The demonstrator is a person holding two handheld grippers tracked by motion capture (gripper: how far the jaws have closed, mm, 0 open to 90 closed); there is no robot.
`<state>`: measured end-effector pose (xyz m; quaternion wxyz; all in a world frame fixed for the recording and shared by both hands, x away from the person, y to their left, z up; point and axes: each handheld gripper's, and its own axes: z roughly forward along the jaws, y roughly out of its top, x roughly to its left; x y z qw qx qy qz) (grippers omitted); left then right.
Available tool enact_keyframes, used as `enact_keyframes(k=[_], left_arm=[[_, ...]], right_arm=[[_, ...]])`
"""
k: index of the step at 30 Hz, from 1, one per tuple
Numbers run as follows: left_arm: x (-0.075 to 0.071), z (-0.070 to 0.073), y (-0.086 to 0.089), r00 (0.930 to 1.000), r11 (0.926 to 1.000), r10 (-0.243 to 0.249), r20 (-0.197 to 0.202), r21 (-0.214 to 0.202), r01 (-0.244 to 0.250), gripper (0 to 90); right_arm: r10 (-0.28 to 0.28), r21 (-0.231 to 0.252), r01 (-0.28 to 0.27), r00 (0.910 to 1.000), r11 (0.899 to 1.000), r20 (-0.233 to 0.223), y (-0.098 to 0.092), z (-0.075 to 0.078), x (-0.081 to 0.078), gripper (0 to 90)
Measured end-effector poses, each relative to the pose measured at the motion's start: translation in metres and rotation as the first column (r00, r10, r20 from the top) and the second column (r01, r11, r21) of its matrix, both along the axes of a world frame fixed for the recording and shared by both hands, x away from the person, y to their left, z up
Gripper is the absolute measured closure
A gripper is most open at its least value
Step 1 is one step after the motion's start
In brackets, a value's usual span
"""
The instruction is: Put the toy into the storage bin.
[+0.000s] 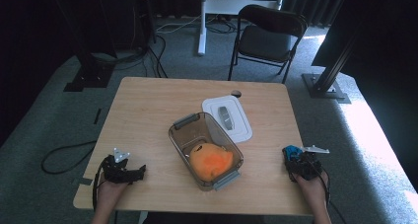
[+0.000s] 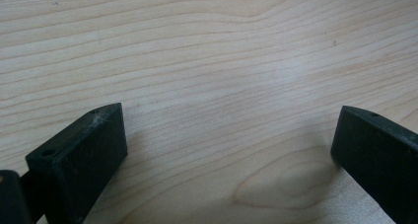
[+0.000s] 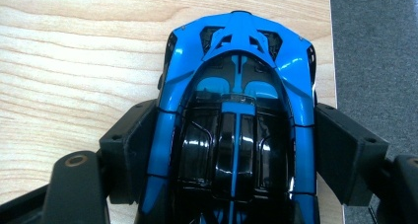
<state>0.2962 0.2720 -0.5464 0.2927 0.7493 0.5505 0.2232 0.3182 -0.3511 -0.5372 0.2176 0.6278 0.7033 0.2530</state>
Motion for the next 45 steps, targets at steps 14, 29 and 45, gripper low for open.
enact_keyframes(k=[14,29,45], left_arm=[[0.0,0.0,0.0,1.0,1.0,-0.001,0.0,0.0,0.001,0.9],[0.0,0.0,0.0,1.0,1.0,0.0,0.001,-0.001,0.0,0.9],[0.0,0.0,0.0,1.0,1.0,-0.001,0.0,0.0,0.001,0.9]], right_arm=[[0.016,0.009,-0.016,0.9997,1.0,-0.021,-0.002,0.004,0.004,24.8],[0.086,0.017,-0.086,0.9963,0.996,0.002,0.01,0.03,0.008,24.7],[0.133,-0.003,-0.133,0.9905,0.991,0.035,0.019,0.06,0.006,24.7]])
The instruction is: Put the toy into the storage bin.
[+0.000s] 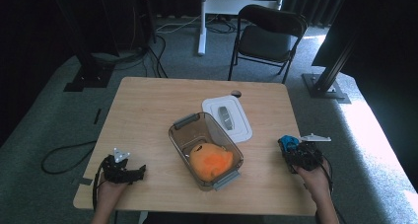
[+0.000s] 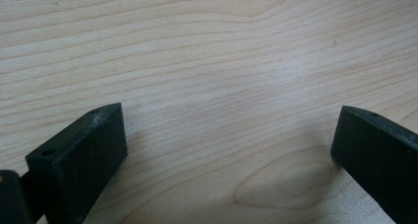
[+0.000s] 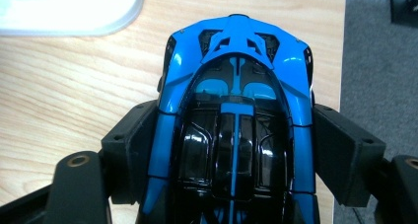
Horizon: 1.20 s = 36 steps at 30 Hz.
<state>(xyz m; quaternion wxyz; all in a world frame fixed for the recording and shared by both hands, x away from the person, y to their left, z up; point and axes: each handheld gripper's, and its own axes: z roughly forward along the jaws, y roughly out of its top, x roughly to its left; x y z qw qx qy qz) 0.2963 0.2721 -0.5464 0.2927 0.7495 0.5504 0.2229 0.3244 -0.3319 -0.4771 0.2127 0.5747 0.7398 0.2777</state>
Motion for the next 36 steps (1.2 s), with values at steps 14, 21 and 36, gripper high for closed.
enact_keyframes(k=[14,21,36], left_arm=[[0.0,0.0,0.0,1.0,1.0,0.0,0.002,0.0,0.0,0.9],[0.0,0.0,0.0,1.0,1.0,0.0,0.002,0.0,0.0,0.9],[0.0,0.0,0.0,1.0,1.0,0.0,0.001,0.0,0.0,0.9]], right_arm=[[0.041,0.001,-0.041,0.9984,0.999,0.038,0.015,0.031,0.0,24.7],[0.073,-0.001,-0.073,0.9954,0.997,0.062,0.026,0.045,-0.001,24.7],[0.182,0.011,-0.184,0.9768,0.983,0.113,0.057,0.077,-0.005,24.7]])
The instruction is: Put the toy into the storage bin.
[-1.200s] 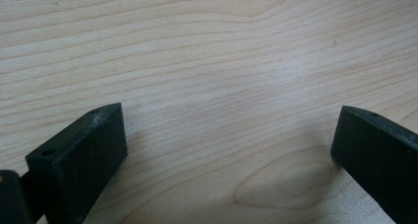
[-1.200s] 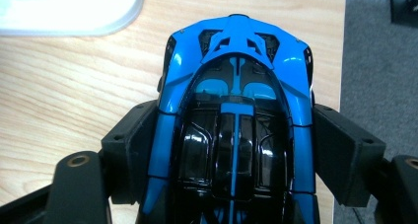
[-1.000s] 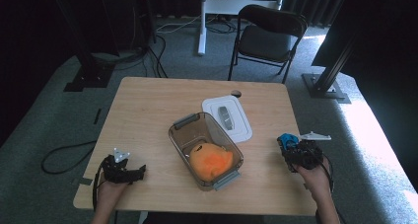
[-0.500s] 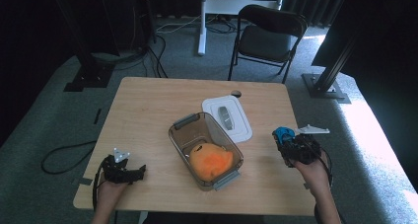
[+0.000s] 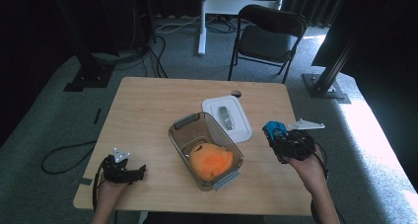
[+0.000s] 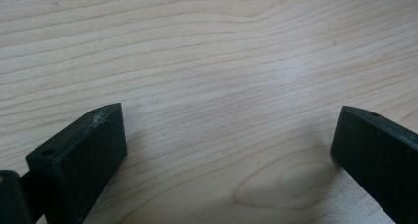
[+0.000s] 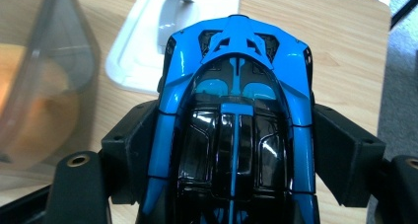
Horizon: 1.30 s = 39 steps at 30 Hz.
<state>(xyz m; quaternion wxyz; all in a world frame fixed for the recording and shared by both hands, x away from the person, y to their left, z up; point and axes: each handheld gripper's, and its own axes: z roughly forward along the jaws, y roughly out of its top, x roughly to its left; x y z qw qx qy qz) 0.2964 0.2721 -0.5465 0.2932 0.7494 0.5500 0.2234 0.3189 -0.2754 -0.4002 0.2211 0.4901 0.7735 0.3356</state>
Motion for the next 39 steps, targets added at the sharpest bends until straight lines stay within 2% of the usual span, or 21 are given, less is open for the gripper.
enact_keyframes(k=[3,7,20,23,24,28,39], left_arm=[[0.0,0.0,0.0,1.0,1.0,0.0,0.0,0.0,0.0,0.9],[0.0,0.0,0.0,1.0,1.0,0.0,0.0,0.0,0.0,0.9],[0.0,0.0,0.0,1.0,1.0,0.0,0.0,0.001,0.0,0.9],[0.0,0.0,0.0,1.0,1.0,0.0,0.001,0.0,0.0,0.9],[0.0,0.0,0.0,1.0,1.0,0.001,0.001,-0.001,-0.001,0.9],[0.0,0.0,0.0,1.0,1.0,0.001,0.0,-0.001,-0.001,0.9],[0.0,0.0,0.0,1.0,1.0,0.0,-0.001,0.0,0.0,0.9]], right_arm=[[0.034,0.016,-0.034,0.9994,0.999,0.003,0.006,0.006,0.0,24.7],[0.056,0.009,-0.056,0.9984,0.998,0.012,0.017,0.011,0.002,24.8],[0.116,-0.003,-0.116,0.9932,0.993,0.012,0.05,0.013,0.007,24.8],[0.123,0.001,-0.123,0.9924,0.992,0.01,0.053,0.014,0.008,24.7],[0.142,0.004,-0.142,0.9897,0.99,0.014,0.061,0.015,0.009,24.7],[0.173,0.004,-0.173,0.9849,0.985,0.013,0.073,0.017,0.01,24.7],[0.223,-0.001,-0.223,0.9747,0.975,0.005,0.104,0.019,0.017,24.8]])
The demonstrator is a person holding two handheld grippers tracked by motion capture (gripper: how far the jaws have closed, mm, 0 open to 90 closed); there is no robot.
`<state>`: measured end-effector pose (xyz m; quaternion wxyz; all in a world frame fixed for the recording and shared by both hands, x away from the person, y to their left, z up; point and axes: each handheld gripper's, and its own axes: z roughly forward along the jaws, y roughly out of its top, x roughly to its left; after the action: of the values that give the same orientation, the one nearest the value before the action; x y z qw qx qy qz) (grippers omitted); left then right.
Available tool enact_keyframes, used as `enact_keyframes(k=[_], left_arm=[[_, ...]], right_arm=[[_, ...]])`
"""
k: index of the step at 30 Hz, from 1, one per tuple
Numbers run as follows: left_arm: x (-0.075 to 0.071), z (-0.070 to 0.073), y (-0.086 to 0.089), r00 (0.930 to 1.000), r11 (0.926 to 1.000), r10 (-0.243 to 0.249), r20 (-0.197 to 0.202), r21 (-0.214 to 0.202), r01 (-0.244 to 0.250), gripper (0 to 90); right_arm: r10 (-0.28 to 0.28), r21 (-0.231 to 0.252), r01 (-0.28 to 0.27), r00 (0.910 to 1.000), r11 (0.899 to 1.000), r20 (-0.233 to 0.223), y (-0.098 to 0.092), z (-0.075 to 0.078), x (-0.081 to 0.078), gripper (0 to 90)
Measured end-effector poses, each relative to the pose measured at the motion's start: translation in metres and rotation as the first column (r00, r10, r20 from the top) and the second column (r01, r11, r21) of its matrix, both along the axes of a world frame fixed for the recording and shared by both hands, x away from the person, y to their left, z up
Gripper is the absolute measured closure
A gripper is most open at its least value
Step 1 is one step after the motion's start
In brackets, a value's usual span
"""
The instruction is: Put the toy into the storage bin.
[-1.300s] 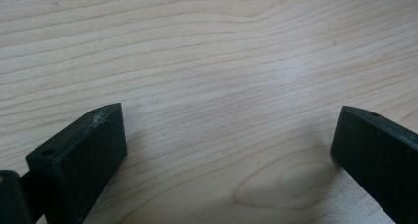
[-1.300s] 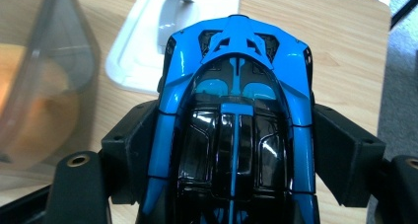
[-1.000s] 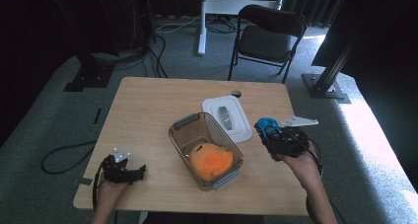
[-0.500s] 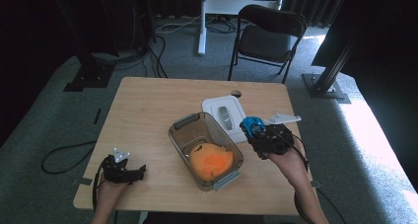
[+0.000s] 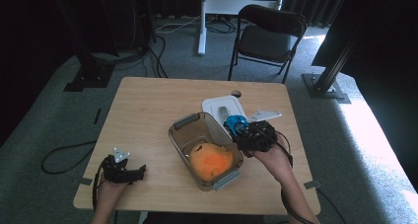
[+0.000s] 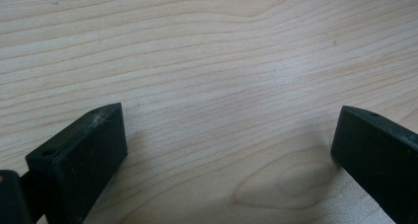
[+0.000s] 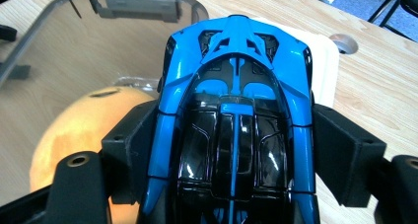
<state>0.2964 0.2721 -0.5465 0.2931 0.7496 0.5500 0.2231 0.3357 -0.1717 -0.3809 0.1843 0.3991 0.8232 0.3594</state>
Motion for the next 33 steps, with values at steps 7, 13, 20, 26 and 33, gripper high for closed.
enact_keyframes(k=[7,13,20,26,33], left_arm=[[0.0,0.0,0.0,1.0,1.0,0.0,0.0,0.0,0.0,0.9],[0.0,0.0,0.0,1.0,1.0,0.001,0.002,-0.002,-0.001,0.9],[0.0,0.0,0.0,1.0,1.0,0.0,-0.001,0.001,0.0,0.9],[0.0,0.0,0.0,1.0,1.0,-0.001,0.0,0.001,0.001,0.9],[0.0,0.0,0.0,1.0,1.0,-0.002,0.0,0.001,0.002,0.9]], right_arm=[[0.021,0.0,-0.021,0.9998,1.0,-0.002,0.016,0.001,0.004,24.8],[0.038,-0.009,-0.038,0.9993,0.999,-0.004,0.026,0.003,0.007,24.8],[0.067,-0.009,-0.067,0.9977,0.998,0.005,0.045,0.009,0.012,24.8],[0.087,-0.016,-0.087,0.9962,0.996,-0.006,0.06,0.006,0.015,24.8],[0.095,-0.024,-0.095,0.995,0.995,-0.032,0.074,-0.003,0.02,24.8]])
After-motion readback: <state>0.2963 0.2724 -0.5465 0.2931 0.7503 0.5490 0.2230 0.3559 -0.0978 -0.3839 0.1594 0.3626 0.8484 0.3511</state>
